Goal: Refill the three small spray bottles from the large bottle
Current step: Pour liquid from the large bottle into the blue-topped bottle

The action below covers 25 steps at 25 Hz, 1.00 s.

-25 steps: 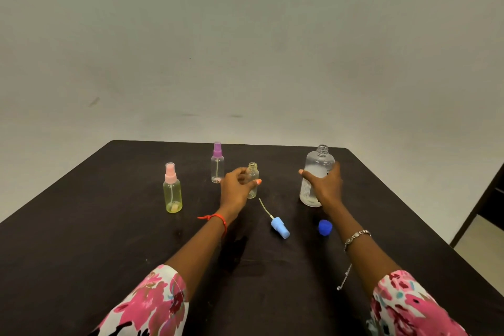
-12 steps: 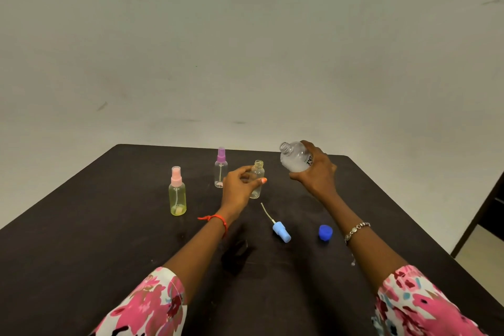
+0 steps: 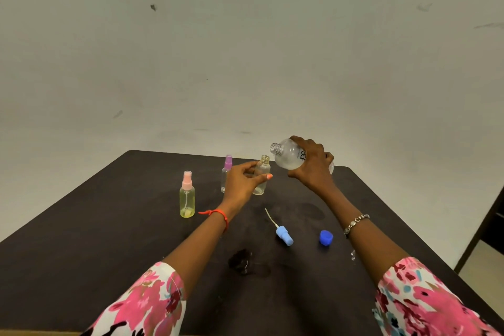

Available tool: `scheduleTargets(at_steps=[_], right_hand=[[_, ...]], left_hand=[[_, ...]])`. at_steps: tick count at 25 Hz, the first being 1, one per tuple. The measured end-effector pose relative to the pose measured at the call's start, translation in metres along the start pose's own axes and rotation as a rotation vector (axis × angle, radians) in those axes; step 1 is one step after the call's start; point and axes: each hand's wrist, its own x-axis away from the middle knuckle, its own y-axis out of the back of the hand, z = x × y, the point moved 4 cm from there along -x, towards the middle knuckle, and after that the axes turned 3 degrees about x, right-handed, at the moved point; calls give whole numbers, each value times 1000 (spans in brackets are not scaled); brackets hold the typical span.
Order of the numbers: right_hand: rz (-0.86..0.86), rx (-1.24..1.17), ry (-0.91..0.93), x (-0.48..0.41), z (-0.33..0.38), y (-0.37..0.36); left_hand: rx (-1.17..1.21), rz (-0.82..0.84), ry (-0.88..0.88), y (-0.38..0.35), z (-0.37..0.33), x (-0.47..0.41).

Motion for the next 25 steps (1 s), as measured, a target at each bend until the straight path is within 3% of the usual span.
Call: scheduleTargets(at_steps=[25], right_hand=[[7, 143, 138, -1, 24, 15]], left_hand=[[-63, 3, -24, 14, -24, 14]])
